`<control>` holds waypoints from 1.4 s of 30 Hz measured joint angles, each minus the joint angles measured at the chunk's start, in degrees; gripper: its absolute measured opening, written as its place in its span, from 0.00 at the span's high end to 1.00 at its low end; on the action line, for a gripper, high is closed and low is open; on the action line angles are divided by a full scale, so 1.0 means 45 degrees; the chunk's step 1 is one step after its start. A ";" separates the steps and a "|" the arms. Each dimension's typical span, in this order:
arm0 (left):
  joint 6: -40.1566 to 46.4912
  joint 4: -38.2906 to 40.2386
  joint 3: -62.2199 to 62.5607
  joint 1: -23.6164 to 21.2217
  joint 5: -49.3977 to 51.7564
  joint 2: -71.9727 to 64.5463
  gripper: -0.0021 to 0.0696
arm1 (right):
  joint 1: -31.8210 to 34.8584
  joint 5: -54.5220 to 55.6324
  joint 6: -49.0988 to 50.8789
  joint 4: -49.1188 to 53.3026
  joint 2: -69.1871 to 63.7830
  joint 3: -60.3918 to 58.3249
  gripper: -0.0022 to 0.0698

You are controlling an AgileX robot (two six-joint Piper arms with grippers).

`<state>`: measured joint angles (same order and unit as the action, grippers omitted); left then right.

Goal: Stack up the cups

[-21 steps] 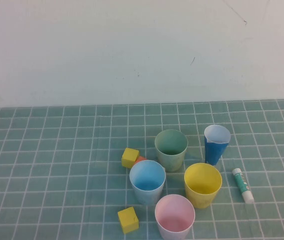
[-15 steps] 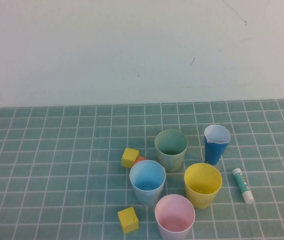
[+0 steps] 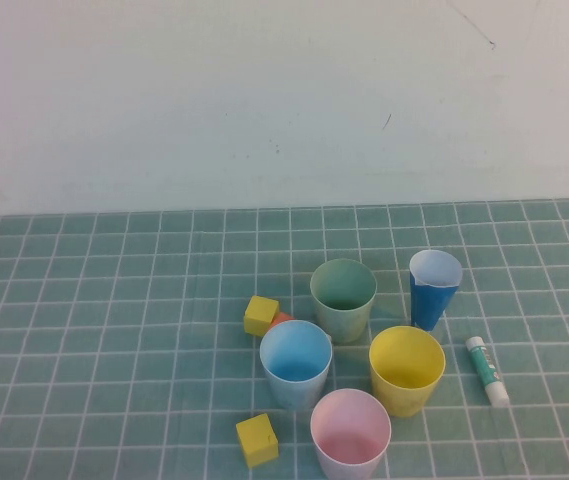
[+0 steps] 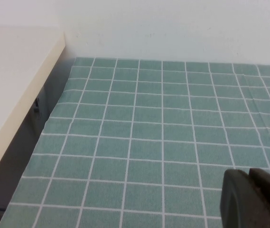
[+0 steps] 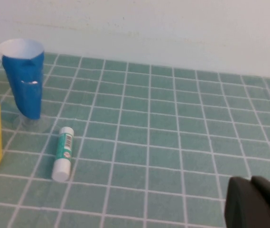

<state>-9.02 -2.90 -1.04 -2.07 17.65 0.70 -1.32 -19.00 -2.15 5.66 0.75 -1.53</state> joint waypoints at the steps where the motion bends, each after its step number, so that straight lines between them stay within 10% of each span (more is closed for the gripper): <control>1: 0.0000 0.0000 0.0000 0.0000 0.0000 0.0000 0.97 | 0.0000 0.0000 -0.0059 0.0408 0.0000 0.0000 0.97; 20: -0.0127 0.0294 0.0000 0.0000 0.0000 0.0000 0.97 | 0.0000 -0.0099 0.0002 0.0413 0.0000 0.0016 0.97; 30: -0.2776 0.8606 -0.0025 0.0000 -0.1545 0.0000 0.97 | 0.0000 -0.0099 0.0387 -0.0197 0.0000 0.0016 0.97; 42: -0.1358 0.9813 0.0099 0.0024 -0.1442 0.0000 0.97 | 0.0000 -0.0058 0.1731 -0.3442 0.0000 0.0016 0.97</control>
<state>-15.13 41.26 -0.59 -1.96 11.16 0.70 -1.32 -19.26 5.64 -9.83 0.75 -1.46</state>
